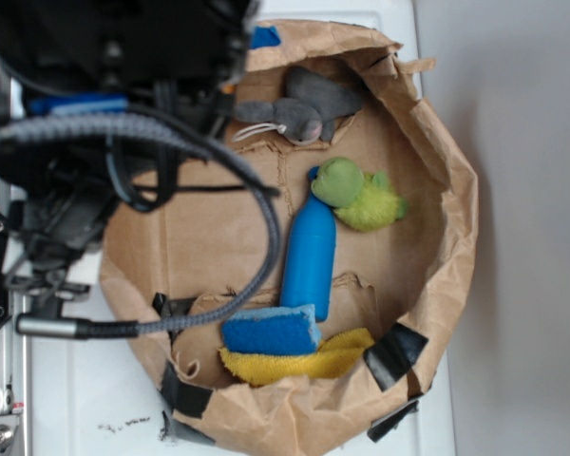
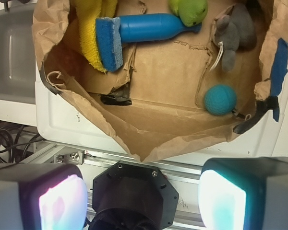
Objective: Grab the blue ball.
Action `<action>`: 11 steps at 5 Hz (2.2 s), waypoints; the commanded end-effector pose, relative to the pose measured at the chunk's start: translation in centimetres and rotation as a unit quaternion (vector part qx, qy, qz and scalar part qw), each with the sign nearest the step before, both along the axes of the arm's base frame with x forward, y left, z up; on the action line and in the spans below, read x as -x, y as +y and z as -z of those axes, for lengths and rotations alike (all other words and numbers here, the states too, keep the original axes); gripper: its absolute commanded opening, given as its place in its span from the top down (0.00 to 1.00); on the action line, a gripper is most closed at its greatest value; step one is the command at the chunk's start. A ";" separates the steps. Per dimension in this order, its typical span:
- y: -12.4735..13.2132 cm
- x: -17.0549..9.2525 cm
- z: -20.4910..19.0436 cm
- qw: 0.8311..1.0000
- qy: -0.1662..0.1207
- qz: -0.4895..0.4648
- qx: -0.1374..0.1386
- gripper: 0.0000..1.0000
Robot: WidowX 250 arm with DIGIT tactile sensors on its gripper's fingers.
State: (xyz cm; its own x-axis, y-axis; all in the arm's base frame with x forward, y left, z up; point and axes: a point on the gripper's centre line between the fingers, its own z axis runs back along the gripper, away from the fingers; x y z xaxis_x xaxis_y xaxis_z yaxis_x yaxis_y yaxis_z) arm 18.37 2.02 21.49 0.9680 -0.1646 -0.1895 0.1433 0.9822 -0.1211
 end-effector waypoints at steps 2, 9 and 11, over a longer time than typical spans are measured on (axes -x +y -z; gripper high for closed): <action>1.4 -3.7 0.2 0.997 -0.059 0.039 -0.004 0.00; 3.7 -5.0 7.3 0.967 -0.085 0.239 0.037 0.00; 3.7 -5.0 7.3 0.967 -0.085 0.239 0.037 0.00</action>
State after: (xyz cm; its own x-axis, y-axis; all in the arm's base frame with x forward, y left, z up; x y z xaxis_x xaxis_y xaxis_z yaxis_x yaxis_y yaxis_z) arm 23.51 5.73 13.32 0.7872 -0.6161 -0.0258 0.6060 0.7808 -0.1521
